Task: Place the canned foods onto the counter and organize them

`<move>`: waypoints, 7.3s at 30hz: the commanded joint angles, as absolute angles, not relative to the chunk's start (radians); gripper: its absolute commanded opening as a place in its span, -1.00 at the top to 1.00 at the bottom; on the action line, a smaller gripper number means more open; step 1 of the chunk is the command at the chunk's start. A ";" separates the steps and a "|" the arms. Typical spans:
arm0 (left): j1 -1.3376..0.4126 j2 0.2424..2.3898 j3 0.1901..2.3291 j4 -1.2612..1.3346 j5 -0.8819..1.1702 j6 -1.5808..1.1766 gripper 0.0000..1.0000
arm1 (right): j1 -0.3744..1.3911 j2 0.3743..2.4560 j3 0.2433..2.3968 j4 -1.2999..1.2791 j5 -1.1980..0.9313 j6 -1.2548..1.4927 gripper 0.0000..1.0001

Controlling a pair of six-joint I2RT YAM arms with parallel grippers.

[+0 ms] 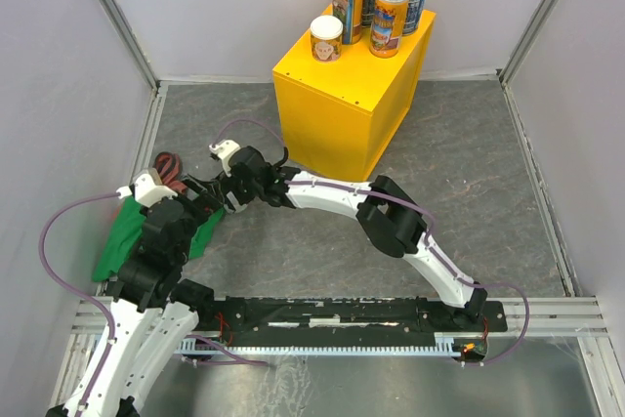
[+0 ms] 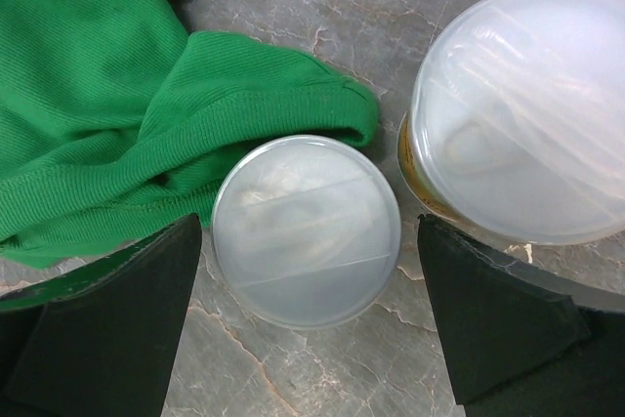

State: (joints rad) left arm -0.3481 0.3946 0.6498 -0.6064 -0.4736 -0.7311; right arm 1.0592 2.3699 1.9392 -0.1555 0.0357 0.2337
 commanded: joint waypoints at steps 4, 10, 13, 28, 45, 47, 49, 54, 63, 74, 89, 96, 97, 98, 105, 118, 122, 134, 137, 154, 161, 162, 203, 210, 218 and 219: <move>-0.341 0.387 0.686 -0.622 -0.505 -0.689 -0.98 | 1.069 2.400 2.003 -0.147 0.055 0.206 -0.94; -0.342 0.385 0.687 -0.631 -0.502 -0.695 -0.98 | 1.078 2.387 1.988 -0.140 0.052 0.183 -0.52; -0.342 0.374 0.681 -0.635 -0.505 -0.706 -0.98 | 1.088 2.353 1.937 -0.116 0.066 0.170 -0.18; -0.342 0.371 0.609 -0.541 -0.470 -0.747 -0.98 | 1.098 2.087 1.671 -0.079 0.098 0.143 0.23; -0.342 0.340 0.591 -0.500 -0.508 -0.702 -1.00 | 1.136 1.674 1.700 -0.429 0.173 0.107 0.34; -0.342 0.341 0.589 -0.494 -0.505 -0.702 -1.00 | 1.138 1.645 1.745 -0.473 0.197 0.100 0.34; -0.342 0.341 0.585 -0.492 -0.498 -0.704 -1.00 | 1.138 1.621 1.795 -0.513 0.227 0.084 0.35; -0.342 0.332 0.581 -0.492 -0.486 -0.711 -1.00 | 1.138 1.578 1.916 -0.569 0.332 0.024 0.36; -0.342 0.334 0.591 -0.489 -0.475 -0.715 -1.00 | 1.109 1.576 2.126 -0.624 0.483 -0.085 0.37; -0.342 0.338 0.575 -0.485 -0.451 -0.746 -0.99 | 0.833 1.663 2.327 -0.719 0.418 -0.026 0.37; -0.341 0.364 0.546 -0.448 -0.450 -0.765 -0.99 | 0.601 1.806 2.449 -0.796 0.311 0.067 0.36; -0.341 0.374 0.539 -0.442 -0.453 -0.766 -0.99 | 0.580 1.837 2.436 -0.796 0.297 0.079 0.36; -0.342 0.374 0.537 -0.441 -0.453 -0.765 -0.99 | 0.580 1.841 2.437 -0.798 0.295 0.082 0.35; -0.342 0.374 0.536 -0.442 -0.454 -0.765 -0.99 | 0.577 1.847 2.441 -0.802 0.293 0.085 0.35; -0.341 0.373 0.534 -0.443 -0.458 -0.759 -0.99 | 0.574 1.860 2.458 -0.831 0.285 0.109 0.34; -0.342 0.373 0.533 -0.444 -0.452 -0.754 -1.00 | 0.572 1.889 2.545 -0.926 0.297 0.138 0.28; -0.342 0.368 0.533 -0.446 -0.449 -0.756 -0.99 | 0.563 1.899 2.546 -0.939 0.287 0.155 0.26; -0.342 0.359 0.533 -0.455 -0.448 -0.759 -1.00 | 0.533 1.899 2.486 -0.917 0.258 0.200 -0.18; -0.342 0.364 0.534 -0.453 -0.447 -0.758 -0.99 | 0.527 1.903 2.482 -0.910 0.252 0.203 -0.34; -0.342 0.389 0.539 -0.423 -0.433 -0.761 -1.00 | 0.511 1.887 2.476 -0.891 0.205 0.209 -0.75; -0.342 0.420 0.527 -0.389 -0.404 -0.758 -1.00 | 0.510 1.812 2.402 -0.844 0.187 0.225 -0.78; -0.341 0.429 0.525 -0.385 -0.399 -0.758 -1.00 | 0.512 1.803 2.394 -0.840 0.185 0.225 -0.78; -0.502 1.308 0.559 0.102 -0.673 -0.583 -0.99 | 0.525 1.596 2.142 -0.759 0.113 0.246 -0.78; -0.549 1.348 0.597 0.118 -0.738 -0.581 -1.00 | 0.524 1.570 2.074 -0.732 0.092 0.257 -0.78; -0.566 1.355 0.635 0.117 -0.810 -0.547 -1.00 | 0.524 1.589 2.080 -0.715 0.082 0.255 -0.79; -0.565 1.362 0.637 0.122 -0.812 -0.539 -1.00 | 0.524 1.593 2.082 -0.716 0.080 0.255 -0.79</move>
State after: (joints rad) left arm -0.5632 1.3495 0.5968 0.0639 -0.7334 -0.5934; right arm 0.5217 1.6180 2.0621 -0.7677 0.0963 0.2474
